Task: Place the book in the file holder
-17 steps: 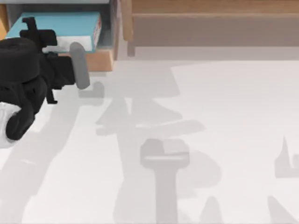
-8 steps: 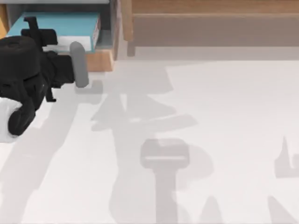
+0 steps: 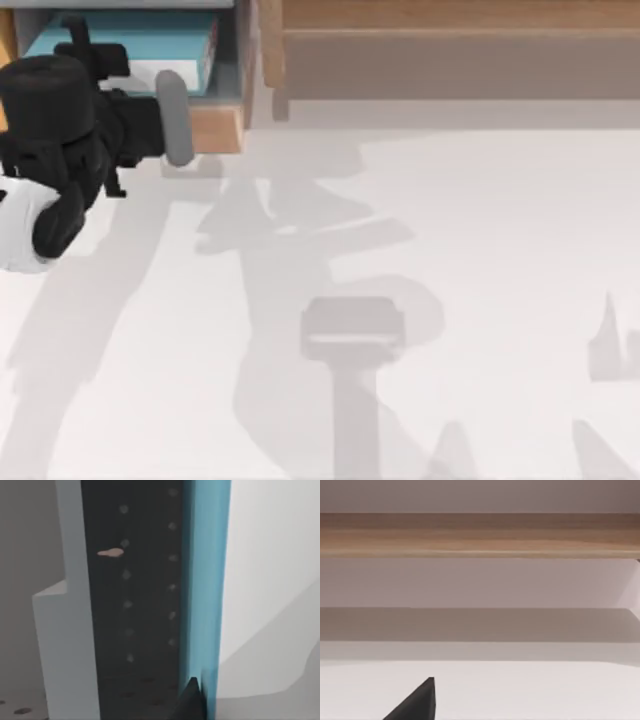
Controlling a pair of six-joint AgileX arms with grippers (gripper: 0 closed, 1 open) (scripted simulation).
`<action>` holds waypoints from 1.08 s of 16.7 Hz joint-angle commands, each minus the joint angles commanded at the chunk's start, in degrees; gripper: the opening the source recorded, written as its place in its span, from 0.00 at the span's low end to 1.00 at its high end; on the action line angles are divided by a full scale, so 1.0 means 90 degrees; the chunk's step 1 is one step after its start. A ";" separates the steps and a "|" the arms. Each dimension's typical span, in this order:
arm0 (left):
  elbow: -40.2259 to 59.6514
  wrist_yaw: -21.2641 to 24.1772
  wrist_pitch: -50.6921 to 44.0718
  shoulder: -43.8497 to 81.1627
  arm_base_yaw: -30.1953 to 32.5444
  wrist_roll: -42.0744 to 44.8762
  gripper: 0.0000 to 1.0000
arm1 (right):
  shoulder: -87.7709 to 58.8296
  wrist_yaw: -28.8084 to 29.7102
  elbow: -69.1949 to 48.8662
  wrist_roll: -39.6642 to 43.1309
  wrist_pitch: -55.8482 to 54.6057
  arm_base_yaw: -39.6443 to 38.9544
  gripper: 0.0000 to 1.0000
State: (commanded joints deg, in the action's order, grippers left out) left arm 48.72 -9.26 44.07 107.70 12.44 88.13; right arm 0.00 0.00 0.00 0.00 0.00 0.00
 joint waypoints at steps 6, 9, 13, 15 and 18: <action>0.0000 0.0000 0.0000 0.0000 0.0000 0.0000 0.30 | 0.0000 0.0000 0.0000 0.0000 0.0000 0.0000 1.00; 0.0000 0.0000 0.0000 0.0000 0.0000 0.0000 0.53 | 0.0000 0.0000 0.0000 0.0000 0.0000 0.0000 1.00; 0.0000 0.0000 0.0000 0.0000 0.0000 0.0000 0.83 | 0.0000 0.0000 0.0000 0.0000 0.0000 0.0000 1.00; 0.0000 0.0000 0.0000 0.0000 0.0000 0.0000 0.98 | 0.0000 0.0000 0.0000 0.0000 0.0000 0.0000 1.00; 0.0000 0.0000 0.0000 0.0000 0.0000 0.0000 1.00 | 0.0000 0.0000 0.0000 0.0000 0.0000 0.0000 1.00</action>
State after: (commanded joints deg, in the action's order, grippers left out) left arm 48.72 -9.26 44.07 107.70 12.44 88.13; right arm 0.00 0.00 0.00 0.00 0.00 0.00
